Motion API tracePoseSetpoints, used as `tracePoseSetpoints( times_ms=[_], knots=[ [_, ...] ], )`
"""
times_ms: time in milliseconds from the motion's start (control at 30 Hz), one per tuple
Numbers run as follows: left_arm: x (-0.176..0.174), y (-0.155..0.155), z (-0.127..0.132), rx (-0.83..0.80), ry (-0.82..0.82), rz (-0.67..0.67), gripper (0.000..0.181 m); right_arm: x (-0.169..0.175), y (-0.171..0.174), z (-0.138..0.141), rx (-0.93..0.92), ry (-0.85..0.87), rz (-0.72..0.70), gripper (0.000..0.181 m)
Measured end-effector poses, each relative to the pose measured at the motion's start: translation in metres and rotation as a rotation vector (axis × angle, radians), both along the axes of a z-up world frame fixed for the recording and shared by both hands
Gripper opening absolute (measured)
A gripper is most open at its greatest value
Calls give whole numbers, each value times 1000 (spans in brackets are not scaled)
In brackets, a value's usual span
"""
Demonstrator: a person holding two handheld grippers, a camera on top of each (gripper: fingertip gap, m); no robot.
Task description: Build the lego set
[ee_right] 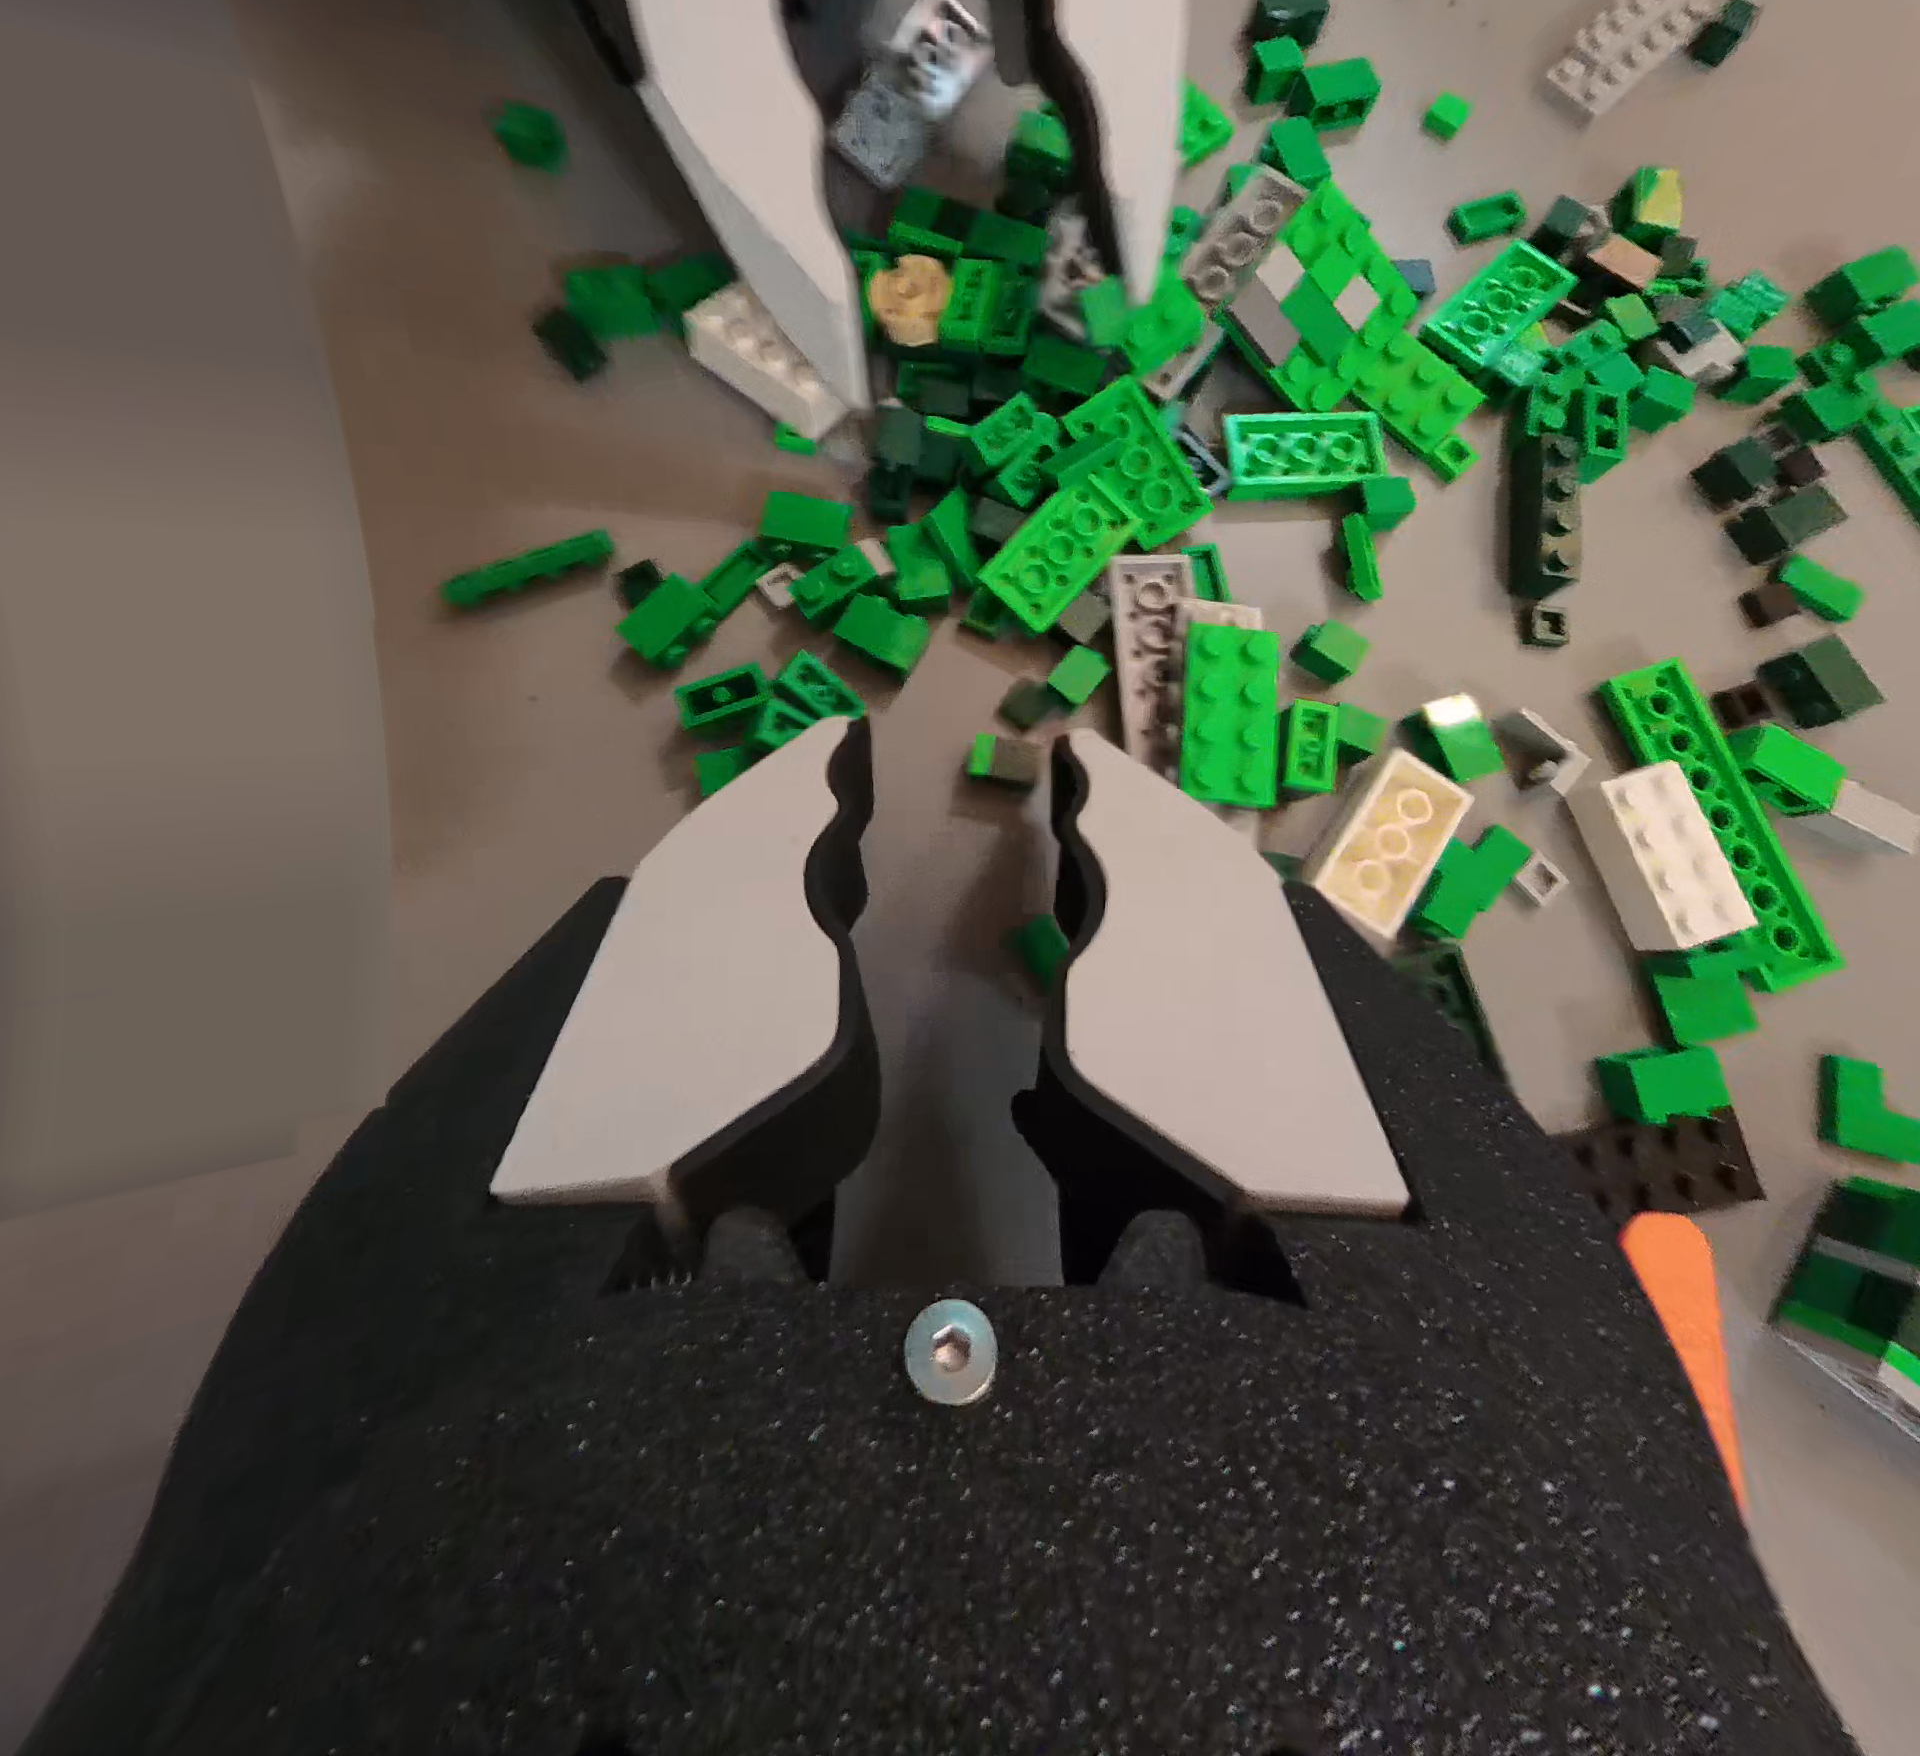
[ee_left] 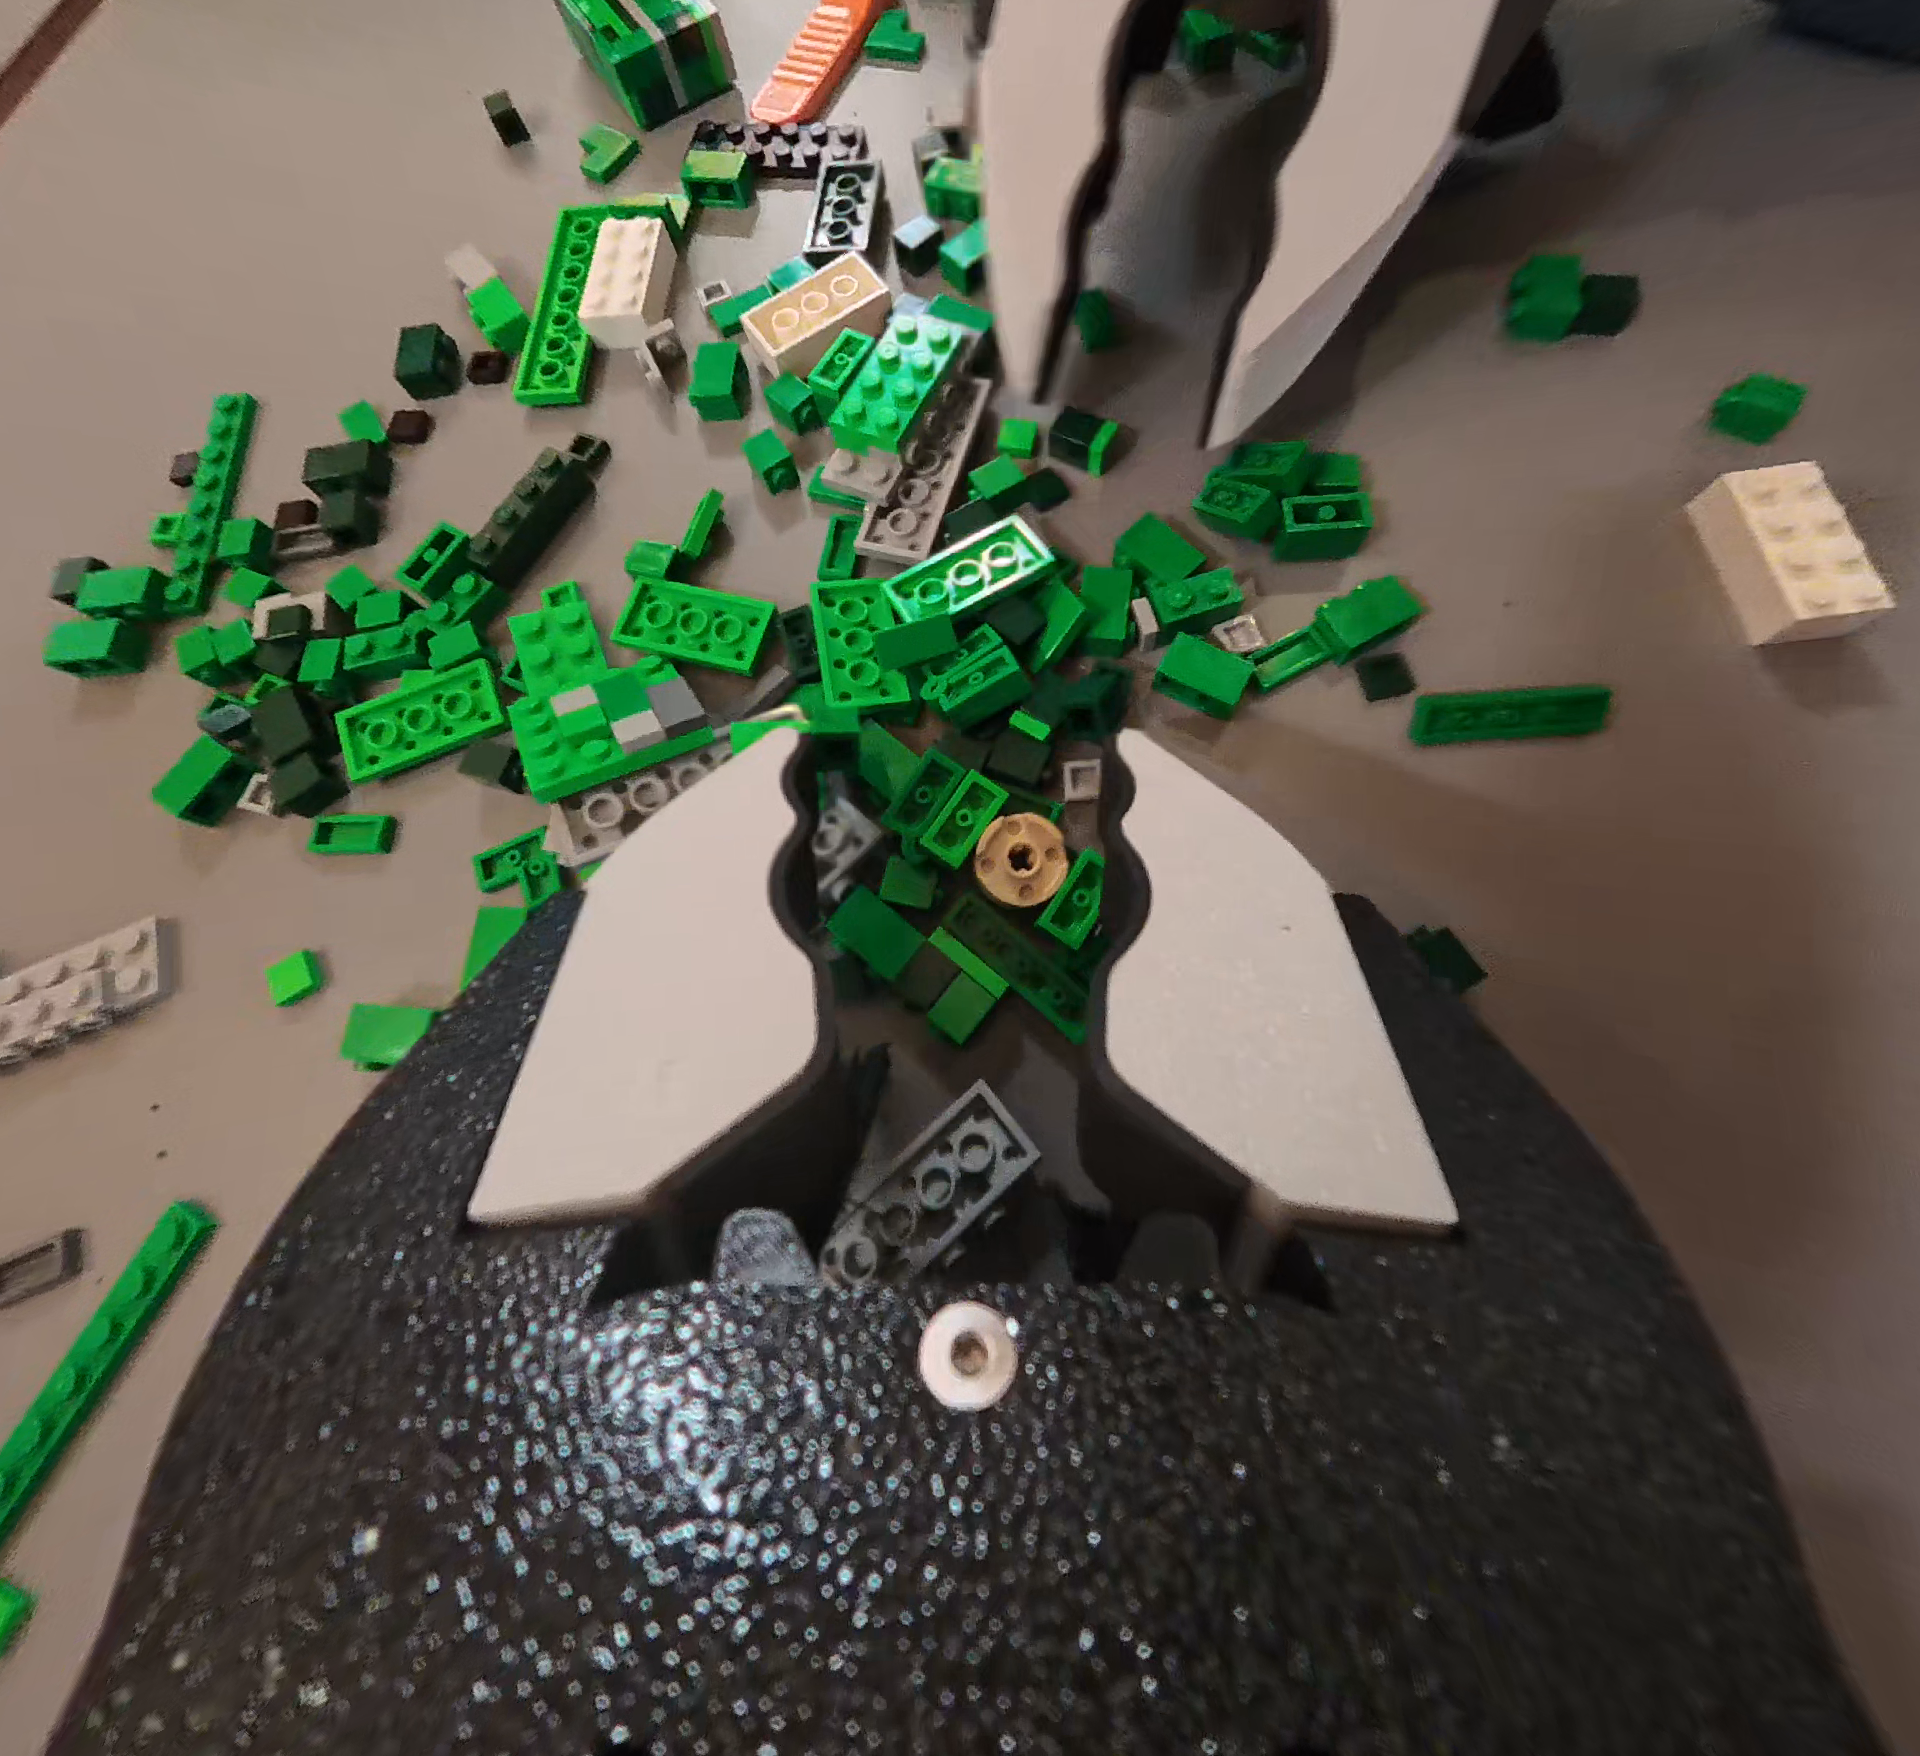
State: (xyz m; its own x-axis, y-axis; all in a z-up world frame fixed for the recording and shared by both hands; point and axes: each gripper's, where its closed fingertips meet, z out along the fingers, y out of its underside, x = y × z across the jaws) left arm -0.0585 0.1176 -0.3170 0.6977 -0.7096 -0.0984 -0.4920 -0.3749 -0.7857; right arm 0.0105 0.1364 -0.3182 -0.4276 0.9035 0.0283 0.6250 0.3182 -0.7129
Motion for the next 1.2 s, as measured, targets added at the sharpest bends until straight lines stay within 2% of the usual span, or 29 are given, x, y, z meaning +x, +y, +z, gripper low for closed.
tracePoseSetpoints(
  times_ms=[100, 300, 400, 500, 633, 833, 900, 1067, 1200],
  knots=[
    [-1, 1, 4, 41, 6, 5, 52, 3, -7, 9, 13, 21, 31, 29],
    [2, 4, 23, 108, -160, 2, 50, -16, -29, 12, 5, 73, 72, 24],
    [-10, 10, 33, 178, -191, 82, 40, -21, -33, 2, 55, 28, 61, 22],
    [-20, 15, 39, 190, -243, 147, 39, -20, -40, -3, 41, -23, 61, 17],
    [-22, 14, 43, 215, -256, 155, 38, -21, -33, -5, 164, -48, 18, 9],
    [-18, 13, 39, 201, -231, 127, 38, -17, -19, -6, 257, -53, -14, 10],
    [-17, 13, 39, 195, -233, 122, 36, -8, -10, -3, 227, -62, -33, 10],
    [-16, 11, 40, 179, -267, 104, 32, 18, -13, 9, -70, -31, 4, 18],
    [-18, 11, 42, 163, -305, 103, 29, 24, -7, -4, -16, -79, 7, 20]
  ],
)
